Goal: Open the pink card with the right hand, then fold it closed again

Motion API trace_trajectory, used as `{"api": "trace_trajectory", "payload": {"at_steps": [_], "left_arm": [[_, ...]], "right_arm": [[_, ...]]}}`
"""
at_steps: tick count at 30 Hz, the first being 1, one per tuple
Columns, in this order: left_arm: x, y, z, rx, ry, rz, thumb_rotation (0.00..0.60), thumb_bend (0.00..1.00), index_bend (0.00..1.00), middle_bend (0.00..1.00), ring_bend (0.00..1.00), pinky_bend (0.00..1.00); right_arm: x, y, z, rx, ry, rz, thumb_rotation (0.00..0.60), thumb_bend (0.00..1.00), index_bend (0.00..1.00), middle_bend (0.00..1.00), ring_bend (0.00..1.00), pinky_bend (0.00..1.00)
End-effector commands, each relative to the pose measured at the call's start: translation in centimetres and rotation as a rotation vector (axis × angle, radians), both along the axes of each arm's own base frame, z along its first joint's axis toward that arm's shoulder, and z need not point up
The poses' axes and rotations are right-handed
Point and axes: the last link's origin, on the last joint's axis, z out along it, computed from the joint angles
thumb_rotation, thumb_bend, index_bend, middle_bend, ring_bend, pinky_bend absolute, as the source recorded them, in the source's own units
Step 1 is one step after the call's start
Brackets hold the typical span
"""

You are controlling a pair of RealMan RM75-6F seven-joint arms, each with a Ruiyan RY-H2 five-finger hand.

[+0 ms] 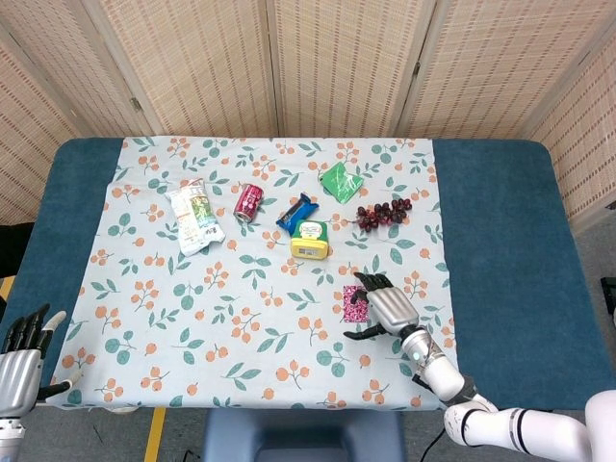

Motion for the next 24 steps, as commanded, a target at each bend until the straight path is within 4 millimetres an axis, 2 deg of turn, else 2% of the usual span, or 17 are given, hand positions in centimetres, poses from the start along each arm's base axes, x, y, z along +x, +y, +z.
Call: {"api": "trace_trajectory", "payload": {"at_steps": [1, 11, 24], "left_arm": [[0.0, 0.0, 0.0, -0.001, 0.000, 0.002, 0.600, 0.21, 0.15, 0.00, 0.04, 0.00], [-0.2, 0.0, -0.2, -0.007, 0.000, 0.006, 0.600, 0.21, 0.16, 0.00, 0.04, 0.00], [0.0, 0.2, -0.3, -0.011, -0.001, -0.002, 0.600, 0.21, 0.16, 0.00, 0.04, 0.00]], "right_arm": [[0.1, -0.1, -0.3, 0.002, 0.005, 0.002, 0.281, 0.10, 0.33, 0.04, 0.00, 0.00], [0.1, -0.2, -0.9, 0.009, 0.030, 0.006, 0.281, 0.10, 0.33, 0.04, 0.00, 0.00], [-2.2, 0.2, 0.3, -0.008, 0.068, -0.038, 0.279, 0.10, 0.33, 0.04, 0.00, 0.00]]}}
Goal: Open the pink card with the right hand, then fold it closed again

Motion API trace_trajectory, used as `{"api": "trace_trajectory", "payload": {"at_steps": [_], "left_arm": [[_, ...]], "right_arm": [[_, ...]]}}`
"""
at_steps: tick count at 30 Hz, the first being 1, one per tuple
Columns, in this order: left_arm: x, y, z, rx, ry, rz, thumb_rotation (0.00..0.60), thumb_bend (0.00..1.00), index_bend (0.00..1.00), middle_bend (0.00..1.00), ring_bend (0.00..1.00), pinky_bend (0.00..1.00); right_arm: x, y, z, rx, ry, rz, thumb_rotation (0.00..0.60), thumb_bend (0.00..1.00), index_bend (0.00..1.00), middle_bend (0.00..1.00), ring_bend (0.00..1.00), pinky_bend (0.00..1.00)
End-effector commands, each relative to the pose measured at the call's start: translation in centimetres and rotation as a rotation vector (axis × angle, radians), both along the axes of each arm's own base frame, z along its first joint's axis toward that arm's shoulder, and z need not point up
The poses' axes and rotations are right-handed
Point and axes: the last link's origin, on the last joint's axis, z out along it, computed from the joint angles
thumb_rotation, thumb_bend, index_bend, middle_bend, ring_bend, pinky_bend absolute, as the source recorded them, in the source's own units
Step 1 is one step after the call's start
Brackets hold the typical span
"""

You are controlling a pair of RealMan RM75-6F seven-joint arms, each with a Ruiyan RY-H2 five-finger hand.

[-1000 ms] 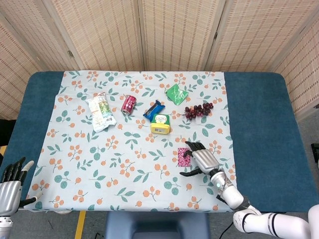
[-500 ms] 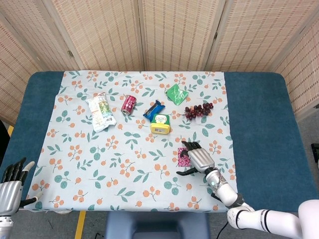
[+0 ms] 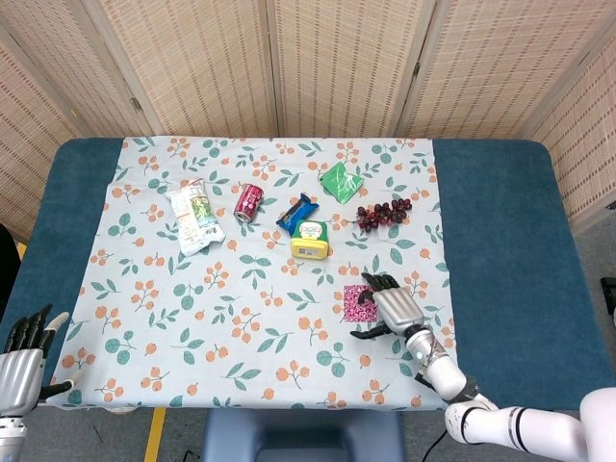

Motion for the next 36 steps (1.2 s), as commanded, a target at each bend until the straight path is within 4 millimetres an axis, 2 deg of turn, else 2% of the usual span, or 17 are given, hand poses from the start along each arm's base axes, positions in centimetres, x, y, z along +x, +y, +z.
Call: {"api": "trace_trajectory", "payload": {"at_steps": [1, 12, 18, 24, 36], "left_arm": [[0.1, 0.1, -0.1, -0.002, 0.000, -0.004, 0.600, 0.21, 0.17, 0.00, 0.04, 0.00], [0.4, 0.3, -0.2, -0.003, -0.002, -0.013, 0.600, 0.21, 0.17, 0.00, 0.04, 0.00], [0.4, 0.2, -0.2, -0.003, -0.002, -0.014, 0.600, 0.21, 0.17, 0.00, 0.04, 0.00], [0.6, 0.2, -0.2, -0.003, -0.002, -0.020, 0.600, 0.21, 0.17, 0.00, 0.04, 0.00], [0.0, -0.1, 0.0, 0.000, -0.001, 0.003, 0.600, 0.21, 0.17, 0.00, 0.04, 0.00]], "right_arm": [[-0.7, 0.2, 0.4, -0.006, 0.009, -0.012, 0.279, 0.10, 0.33, 0.04, 0.00, 0.00], [-4.3, 1.0, 3.0, -0.047, 0.060, -0.076, 0.278, 0.10, 0.33, 0.04, 0.00, 0.00], [-5.2, 1.5, 4.4, -0.075, 0.056, -0.094, 0.278, 0.10, 0.33, 0.04, 0.00, 0.00], [-4.1, 1.2, 4.1, -0.066, 0.025, -0.067, 0.279, 0.10, 0.33, 0.04, 0.00, 0.00], [0.1, 0.1, 1.1, -0.016, -0.023, 0.008, 0.277, 0.10, 0.33, 0.04, 0.00, 0.00]]}}
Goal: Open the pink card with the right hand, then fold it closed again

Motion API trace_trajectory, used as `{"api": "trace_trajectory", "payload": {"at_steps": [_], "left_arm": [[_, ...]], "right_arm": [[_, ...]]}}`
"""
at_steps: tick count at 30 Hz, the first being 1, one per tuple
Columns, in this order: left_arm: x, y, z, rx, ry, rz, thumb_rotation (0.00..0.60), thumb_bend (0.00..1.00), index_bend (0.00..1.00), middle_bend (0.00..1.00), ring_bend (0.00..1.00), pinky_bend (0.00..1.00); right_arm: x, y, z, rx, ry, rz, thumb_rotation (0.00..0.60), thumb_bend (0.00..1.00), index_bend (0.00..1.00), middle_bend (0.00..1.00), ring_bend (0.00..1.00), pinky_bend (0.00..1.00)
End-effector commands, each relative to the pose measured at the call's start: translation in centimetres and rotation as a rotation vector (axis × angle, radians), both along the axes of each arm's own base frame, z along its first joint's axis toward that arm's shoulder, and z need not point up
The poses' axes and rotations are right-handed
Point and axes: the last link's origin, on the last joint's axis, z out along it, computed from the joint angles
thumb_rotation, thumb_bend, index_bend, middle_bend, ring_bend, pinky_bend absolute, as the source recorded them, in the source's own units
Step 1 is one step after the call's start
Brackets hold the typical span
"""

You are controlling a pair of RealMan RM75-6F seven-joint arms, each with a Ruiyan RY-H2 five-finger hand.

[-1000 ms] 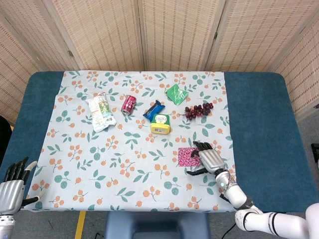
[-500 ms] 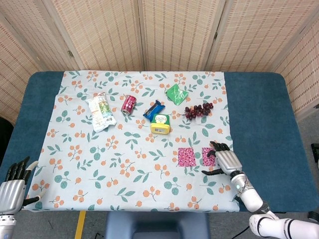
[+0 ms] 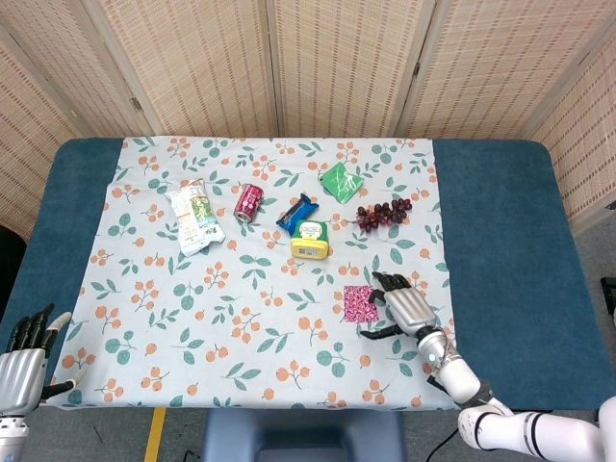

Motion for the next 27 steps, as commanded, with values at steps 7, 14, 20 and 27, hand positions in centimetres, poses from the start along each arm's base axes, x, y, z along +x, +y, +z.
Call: {"api": "trace_trajectory", "payload": {"at_steps": [7, 14, 20, 27], "left_arm": [[-0.3, -0.2, 0.0, 0.001, -0.001, 0.008, 0.600, 0.21, 0.17, 0.00, 0.04, 0.00], [-0.3, -0.2, -0.1, -0.001, -0.002, 0.007, 0.600, 0.21, 0.17, 0.00, 0.04, 0.00], [-0.3, -0.2, -0.1, -0.001, -0.002, 0.006, 0.600, 0.21, 0.17, 0.00, 0.04, 0.00], [-0.2, -0.2, -0.1, -0.001, -0.001, 0.004, 0.600, 0.21, 0.17, 0.00, 0.04, 0.00]], "right_arm": [[1.6, -0.5, -1.3, 0.018, -0.002, 0.026, 0.279, 0.10, 0.33, 0.04, 0.00, 0.00], [1.6, -0.5, -1.6, 0.021, 0.007, 0.017, 0.278, 0.10, 0.33, 0.04, 0.00, 0.00], [1.1, -0.5, -1.4, 0.017, 0.015, 0.005, 0.280, 0.10, 0.33, 0.04, 0.00, 0.00], [0.3, -0.4, -1.0, 0.011, 0.022, -0.013, 0.279, 0.10, 0.33, 0.04, 0.00, 0.00]]}}
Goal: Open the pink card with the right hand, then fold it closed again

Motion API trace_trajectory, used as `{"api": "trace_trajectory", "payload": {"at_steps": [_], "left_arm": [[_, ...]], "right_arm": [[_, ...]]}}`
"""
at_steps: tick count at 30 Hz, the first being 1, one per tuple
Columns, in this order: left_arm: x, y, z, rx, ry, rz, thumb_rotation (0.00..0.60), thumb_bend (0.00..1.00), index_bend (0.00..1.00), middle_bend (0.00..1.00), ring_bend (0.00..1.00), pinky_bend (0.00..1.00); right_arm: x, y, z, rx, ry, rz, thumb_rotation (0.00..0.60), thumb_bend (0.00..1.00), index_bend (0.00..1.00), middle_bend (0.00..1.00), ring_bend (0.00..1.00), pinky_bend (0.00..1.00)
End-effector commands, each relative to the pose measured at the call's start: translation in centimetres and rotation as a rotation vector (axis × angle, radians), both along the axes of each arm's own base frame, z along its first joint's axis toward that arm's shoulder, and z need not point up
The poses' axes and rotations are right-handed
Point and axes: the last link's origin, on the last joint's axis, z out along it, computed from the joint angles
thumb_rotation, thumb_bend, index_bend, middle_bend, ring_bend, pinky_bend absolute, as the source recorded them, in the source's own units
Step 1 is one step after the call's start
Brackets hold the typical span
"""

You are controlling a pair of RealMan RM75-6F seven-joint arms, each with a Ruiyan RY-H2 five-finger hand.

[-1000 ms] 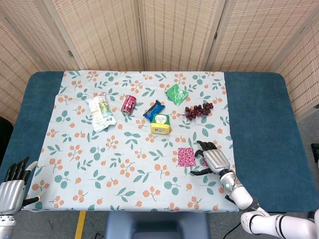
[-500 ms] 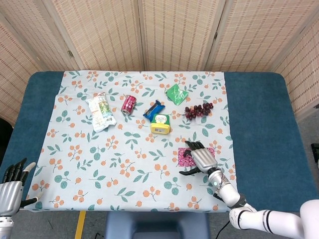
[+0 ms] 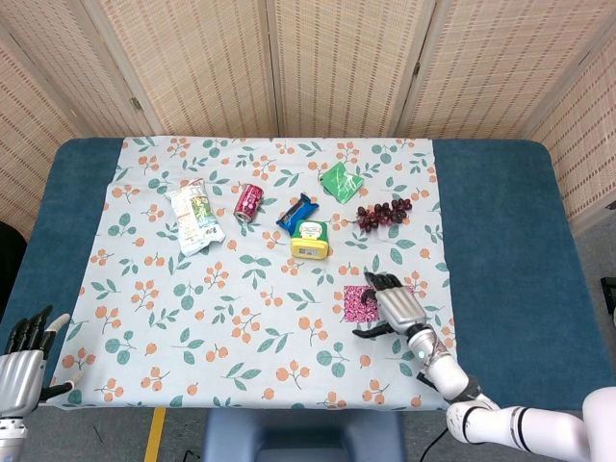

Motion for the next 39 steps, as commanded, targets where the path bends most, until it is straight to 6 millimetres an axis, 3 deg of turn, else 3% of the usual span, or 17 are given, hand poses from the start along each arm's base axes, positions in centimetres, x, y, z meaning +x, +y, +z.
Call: {"api": "trace_trajectory", "payload": {"at_steps": [1, 13, 23, 39], "left_arm": [[0.0, 0.0, 0.0, 0.000, 0.000, -0.001, 0.600, 0.21, 0.17, 0.00, 0.04, 0.00], [0.0, 0.1, 0.0, -0.003, 0.003, 0.000, 0.600, 0.21, 0.17, 0.00, 0.04, 0.00], [-0.1, 0.0, -0.1, -0.005, 0.002, 0.006, 0.600, 0.21, 0.17, 0.00, 0.04, 0.00], [0.0, 0.2, -0.2, -0.004, -0.002, -0.003, 0.600, 0.21, 0.17, 0.00, 0.04, 0.00]], "right_arm": [[-0.3, 0.0, 0.1, -0.002, 0.003, -0.006, 0.279, 0.10, 0.33, 0.04, 0.00, 0.00], [-0.5, 0.4, 1.2, -0.020, -0.013, 0.001, 0.276, 0.10, 0.33, 0.04, 0.00, 0.00], [0.3, 0.2, -0.1, 0.009, -0.010, 0.017, 0.278, 0.10, 0.33, 0.04, 0.00, 0.00], [-2.0, 0.4, 1.1, -0.023, 0.024, -0.039, 0.277, 0.10, 0.33, 0.04, 0.00, 0.00]]}}
